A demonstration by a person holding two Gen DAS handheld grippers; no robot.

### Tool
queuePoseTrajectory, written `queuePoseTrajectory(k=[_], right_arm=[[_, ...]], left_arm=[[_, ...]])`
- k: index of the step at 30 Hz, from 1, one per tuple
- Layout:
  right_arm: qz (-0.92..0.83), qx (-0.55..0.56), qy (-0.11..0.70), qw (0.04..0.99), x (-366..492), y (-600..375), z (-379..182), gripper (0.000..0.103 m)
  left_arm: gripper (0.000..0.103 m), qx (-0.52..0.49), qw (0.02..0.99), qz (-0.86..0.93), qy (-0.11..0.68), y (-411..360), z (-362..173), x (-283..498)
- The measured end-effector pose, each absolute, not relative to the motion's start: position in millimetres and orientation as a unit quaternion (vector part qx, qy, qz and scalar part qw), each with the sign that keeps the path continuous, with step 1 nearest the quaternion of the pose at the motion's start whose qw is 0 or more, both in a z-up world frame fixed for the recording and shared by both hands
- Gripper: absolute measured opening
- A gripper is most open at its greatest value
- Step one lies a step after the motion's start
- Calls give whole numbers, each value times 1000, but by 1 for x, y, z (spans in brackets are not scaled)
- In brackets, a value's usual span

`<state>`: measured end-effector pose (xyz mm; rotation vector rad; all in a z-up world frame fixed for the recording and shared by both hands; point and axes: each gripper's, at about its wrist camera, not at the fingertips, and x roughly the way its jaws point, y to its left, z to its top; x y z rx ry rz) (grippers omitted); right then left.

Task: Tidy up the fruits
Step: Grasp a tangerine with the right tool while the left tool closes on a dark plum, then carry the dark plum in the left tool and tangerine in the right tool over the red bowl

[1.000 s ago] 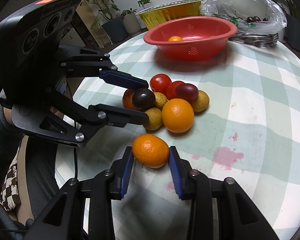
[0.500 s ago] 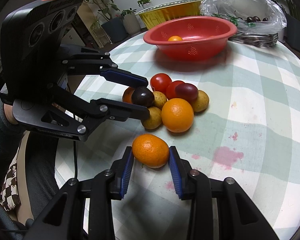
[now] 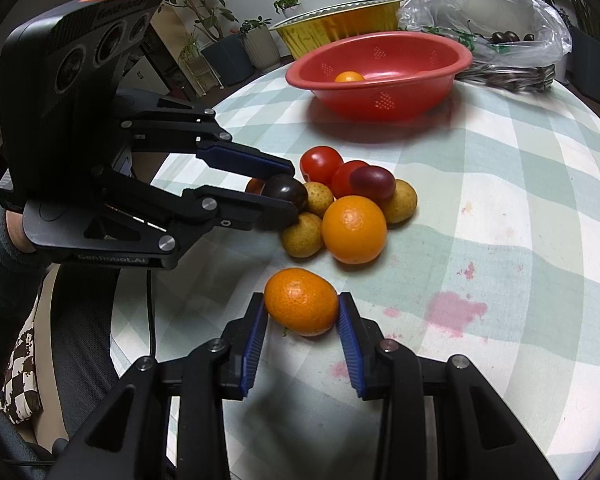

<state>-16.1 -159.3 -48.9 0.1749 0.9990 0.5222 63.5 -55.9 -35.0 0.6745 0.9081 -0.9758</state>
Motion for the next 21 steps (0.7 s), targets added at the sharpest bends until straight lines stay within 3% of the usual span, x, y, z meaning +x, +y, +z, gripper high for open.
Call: queuePoseTrajectory(k=[21], right_arm=[[239, 84, 446, 858, -14, -171, -29, 38]], left_arm=[[25, 222, 795, -413, 386, -24, 1, 58]])
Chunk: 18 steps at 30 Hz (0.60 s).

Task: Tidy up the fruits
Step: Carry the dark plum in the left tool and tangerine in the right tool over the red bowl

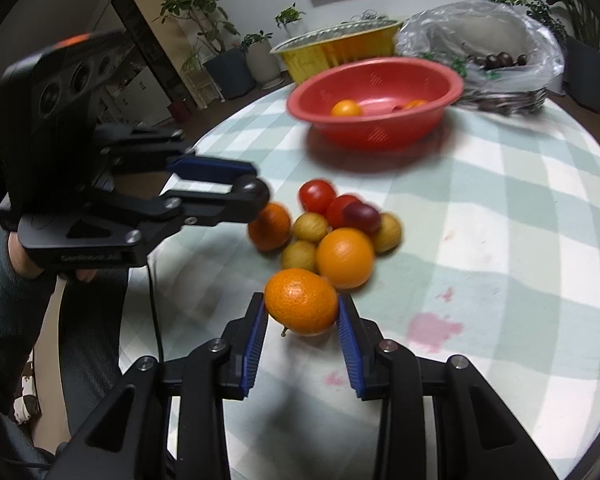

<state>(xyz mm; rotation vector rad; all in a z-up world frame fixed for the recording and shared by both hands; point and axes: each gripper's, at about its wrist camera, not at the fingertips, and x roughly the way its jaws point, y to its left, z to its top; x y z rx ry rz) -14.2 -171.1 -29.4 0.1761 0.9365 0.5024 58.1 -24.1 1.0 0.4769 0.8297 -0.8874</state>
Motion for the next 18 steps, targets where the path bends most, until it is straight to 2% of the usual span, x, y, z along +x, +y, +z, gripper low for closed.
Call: queuePoseTrajectory(k=[9, 18], right_arm=[[200, 91, 413, 884, 11, -212, 4, 38], [189, 85, 382, 901, 68, -223, 47, 38]], left_arm=[[25, 162, 834, -384, 362, -17, 26, 85], [25, 100, 867, -329, 362, -19, 40, 147]])
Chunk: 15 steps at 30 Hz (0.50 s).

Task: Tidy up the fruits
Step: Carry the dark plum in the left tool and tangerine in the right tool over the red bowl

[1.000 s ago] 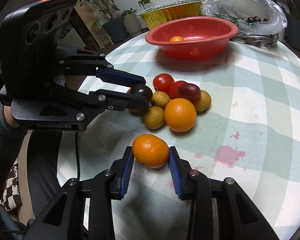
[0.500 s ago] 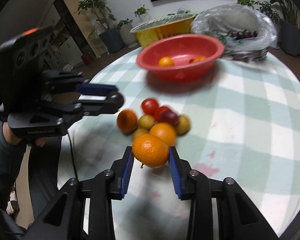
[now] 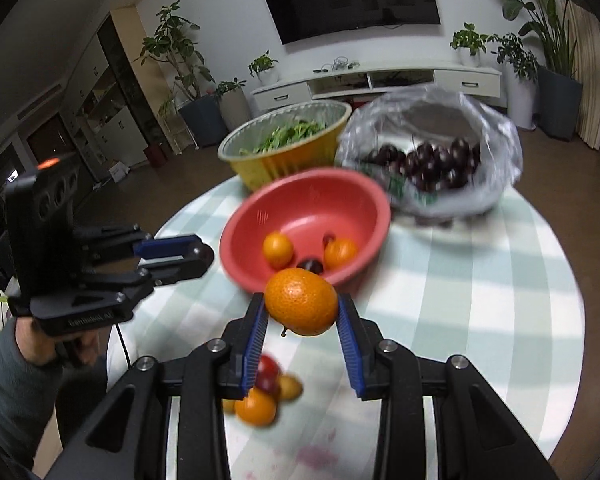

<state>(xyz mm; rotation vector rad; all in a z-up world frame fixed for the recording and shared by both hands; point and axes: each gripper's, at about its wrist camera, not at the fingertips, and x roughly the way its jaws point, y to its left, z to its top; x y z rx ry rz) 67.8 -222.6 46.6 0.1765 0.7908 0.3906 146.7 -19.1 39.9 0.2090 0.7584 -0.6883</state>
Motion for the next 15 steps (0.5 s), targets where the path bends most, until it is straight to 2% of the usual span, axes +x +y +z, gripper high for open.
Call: queuePoseTrajectory(k=[7, 15], right_arm=[[195, 85, 396, 893, 127, -214, 52, 38], [184, 66, 434, 879, 182, -195, 26, 38]], left_arm=[[25, 105, 875, -294, 370, -33, 29, 185], [25, 104, 876, -281, 379, -43, 9, 213]])
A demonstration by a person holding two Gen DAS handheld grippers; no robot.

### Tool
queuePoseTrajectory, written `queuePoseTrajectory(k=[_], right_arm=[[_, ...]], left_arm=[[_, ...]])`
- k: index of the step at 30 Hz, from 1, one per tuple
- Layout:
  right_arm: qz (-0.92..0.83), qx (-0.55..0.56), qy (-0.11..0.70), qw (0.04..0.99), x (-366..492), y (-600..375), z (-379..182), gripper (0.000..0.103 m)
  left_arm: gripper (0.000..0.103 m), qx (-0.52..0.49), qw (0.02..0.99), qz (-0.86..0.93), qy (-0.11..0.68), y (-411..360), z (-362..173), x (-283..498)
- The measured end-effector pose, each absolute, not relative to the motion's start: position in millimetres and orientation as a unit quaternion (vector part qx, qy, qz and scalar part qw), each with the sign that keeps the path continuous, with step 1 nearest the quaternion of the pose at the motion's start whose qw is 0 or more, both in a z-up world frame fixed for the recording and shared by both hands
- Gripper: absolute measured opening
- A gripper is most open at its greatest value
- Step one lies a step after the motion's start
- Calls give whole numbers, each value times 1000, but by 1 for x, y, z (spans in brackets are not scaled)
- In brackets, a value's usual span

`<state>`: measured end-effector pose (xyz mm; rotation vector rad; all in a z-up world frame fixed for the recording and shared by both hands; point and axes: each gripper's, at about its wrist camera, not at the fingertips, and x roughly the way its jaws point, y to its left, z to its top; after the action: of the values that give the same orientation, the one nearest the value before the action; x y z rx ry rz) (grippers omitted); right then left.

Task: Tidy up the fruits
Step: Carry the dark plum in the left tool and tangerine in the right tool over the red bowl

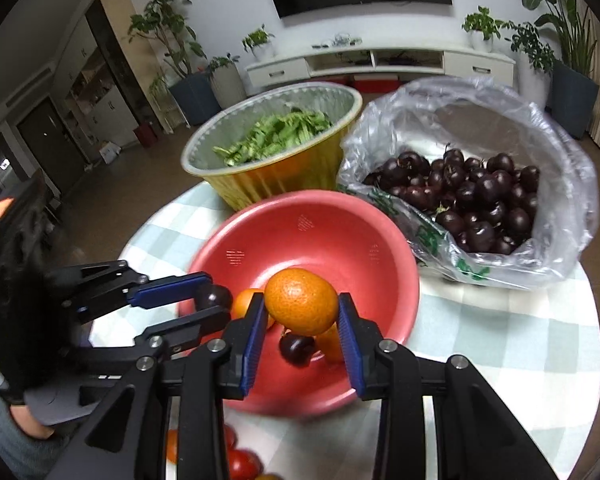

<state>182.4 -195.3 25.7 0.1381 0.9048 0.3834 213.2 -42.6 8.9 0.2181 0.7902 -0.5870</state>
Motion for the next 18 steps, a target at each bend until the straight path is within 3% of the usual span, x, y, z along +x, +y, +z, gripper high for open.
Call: queuePoseTrajectory(k=[18], right_arm=[[180, -20, 457, 871, 198, -168, -8, 38]], left_arm=[[25, 113, 866, -267, 406, -48, -25, 258]])
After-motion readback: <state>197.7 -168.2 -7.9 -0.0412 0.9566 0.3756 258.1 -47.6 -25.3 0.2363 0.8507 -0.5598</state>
